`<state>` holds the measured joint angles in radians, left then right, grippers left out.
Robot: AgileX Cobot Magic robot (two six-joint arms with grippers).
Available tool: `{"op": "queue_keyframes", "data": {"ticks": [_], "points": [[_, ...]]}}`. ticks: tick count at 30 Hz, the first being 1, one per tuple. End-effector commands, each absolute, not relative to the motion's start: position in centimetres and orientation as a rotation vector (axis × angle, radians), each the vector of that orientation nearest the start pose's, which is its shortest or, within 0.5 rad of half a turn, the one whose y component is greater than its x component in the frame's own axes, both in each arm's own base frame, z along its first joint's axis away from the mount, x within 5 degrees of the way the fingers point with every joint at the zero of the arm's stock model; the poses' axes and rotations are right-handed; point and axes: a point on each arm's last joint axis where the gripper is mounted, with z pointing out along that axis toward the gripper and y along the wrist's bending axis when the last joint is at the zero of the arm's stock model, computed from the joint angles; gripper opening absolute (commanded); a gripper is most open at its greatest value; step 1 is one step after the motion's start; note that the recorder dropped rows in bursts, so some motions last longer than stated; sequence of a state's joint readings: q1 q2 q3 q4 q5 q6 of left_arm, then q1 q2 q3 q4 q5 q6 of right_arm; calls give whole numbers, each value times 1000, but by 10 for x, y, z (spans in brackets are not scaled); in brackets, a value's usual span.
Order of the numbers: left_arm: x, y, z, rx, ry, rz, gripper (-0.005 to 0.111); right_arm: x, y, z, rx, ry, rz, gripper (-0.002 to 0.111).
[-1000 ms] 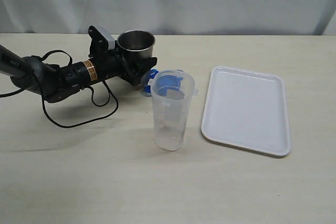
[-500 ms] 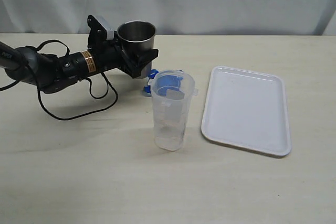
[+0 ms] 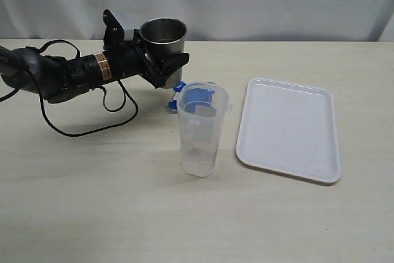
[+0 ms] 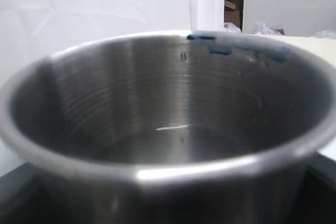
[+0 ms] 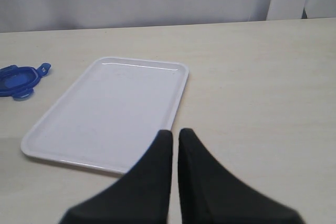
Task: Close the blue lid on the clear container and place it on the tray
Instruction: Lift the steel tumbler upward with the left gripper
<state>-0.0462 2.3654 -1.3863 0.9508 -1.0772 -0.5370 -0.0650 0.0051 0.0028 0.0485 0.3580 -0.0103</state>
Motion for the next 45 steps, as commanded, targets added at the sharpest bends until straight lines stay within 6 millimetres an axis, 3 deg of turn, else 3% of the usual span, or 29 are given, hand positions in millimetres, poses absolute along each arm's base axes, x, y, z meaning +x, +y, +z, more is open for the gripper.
{"op": "queue_keyframes", "data": {"ticks": [1,13,28,37,45], "points": [[463,-87,138,650,1428,-666,0,53,-2,182,79,1826,-12,4],[452,-90,194,729,1409,-692,0,53,-2,182,79,1826,-12,4],[439,-92,214,756,1403,-718,0,53,-2,182,79,1826,-12,4],[438,-92,216,738,1405,-762,0,53,-2,182,79,1826,-12,4],[439,-88,233,702,1416,-688,0,53,-2,182,79,1826,-12,4]]}}
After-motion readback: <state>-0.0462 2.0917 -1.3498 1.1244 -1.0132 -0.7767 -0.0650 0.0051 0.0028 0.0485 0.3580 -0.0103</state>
